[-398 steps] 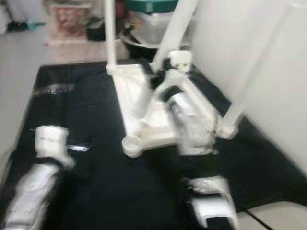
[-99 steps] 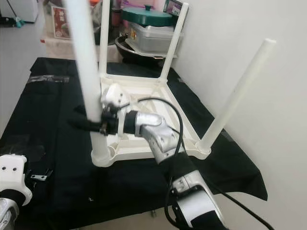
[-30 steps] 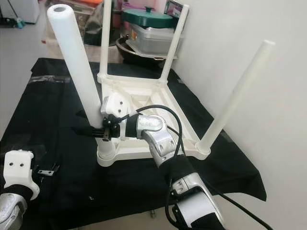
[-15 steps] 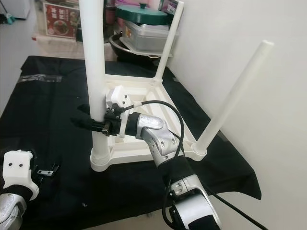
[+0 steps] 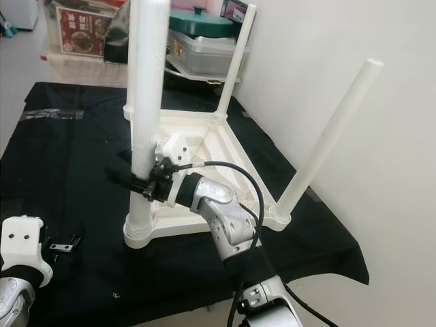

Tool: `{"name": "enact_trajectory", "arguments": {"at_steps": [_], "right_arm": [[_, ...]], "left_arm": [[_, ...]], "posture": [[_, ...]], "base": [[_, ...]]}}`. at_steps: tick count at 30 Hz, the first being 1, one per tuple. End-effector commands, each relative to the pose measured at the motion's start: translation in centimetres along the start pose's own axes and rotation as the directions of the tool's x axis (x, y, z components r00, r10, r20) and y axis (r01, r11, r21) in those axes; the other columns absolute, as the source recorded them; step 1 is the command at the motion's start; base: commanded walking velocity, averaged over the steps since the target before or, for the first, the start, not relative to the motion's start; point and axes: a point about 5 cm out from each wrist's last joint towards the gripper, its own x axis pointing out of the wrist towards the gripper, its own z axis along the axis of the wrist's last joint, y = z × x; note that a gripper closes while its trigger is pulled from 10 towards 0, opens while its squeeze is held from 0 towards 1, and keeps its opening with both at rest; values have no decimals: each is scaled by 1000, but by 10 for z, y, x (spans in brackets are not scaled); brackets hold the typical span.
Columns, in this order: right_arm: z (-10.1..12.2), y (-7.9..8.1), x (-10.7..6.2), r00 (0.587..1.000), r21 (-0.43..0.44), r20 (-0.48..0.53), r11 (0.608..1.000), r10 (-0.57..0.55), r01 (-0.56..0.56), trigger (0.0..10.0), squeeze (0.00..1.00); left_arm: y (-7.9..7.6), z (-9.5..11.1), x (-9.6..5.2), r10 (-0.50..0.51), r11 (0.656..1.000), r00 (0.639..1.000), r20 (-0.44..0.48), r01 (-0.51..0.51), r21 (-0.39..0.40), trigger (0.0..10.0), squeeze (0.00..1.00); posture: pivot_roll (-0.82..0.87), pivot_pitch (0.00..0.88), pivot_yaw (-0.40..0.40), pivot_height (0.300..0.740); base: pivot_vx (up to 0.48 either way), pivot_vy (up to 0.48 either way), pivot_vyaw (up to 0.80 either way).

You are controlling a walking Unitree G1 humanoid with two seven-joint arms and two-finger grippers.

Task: Building children table

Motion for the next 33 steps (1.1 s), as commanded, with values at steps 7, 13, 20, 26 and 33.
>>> {"name": "enact_trajectory", "arguments": {"at_steps": [7,13,20,26,33], "right_arm": [[-31,5,-6,966,67,-194,984,173,-162,10000,0],[-28,5,-6,919,85,-251,952,305,-293,10000,0],[-24,2,3,872,145,-273,914,405,-379,10000,0],[-27,1,10,856,211,-262,892,445,-399,10000,0],[-35,-12,14,898,248,-274,927,344,-280,10000,0]], "left_arm": [[-4,-3,3,-18,1000,1000,-11,18,-13,10000,0],[-2,-5,-1,-2,1000,1000,-14,2,-18,10000,0],[-1,-9,-7,23,999,1000,-20,-24,-27,10000,0],[-2,-12,-10,34,999,999,-28,-35,-36,10000,0],[-4,-13,-10,34,998,999,-32,-35,-42,10000,0]], "posture": [[230,0,-187,740],[249,0,-210,740],[270,0,-251,740],[275,0,-268,740],[276,0,-274,740]], "base": [[0,0,0],[0,0,0],[0,0,0],[0,0,0],[0,0,0]]}}
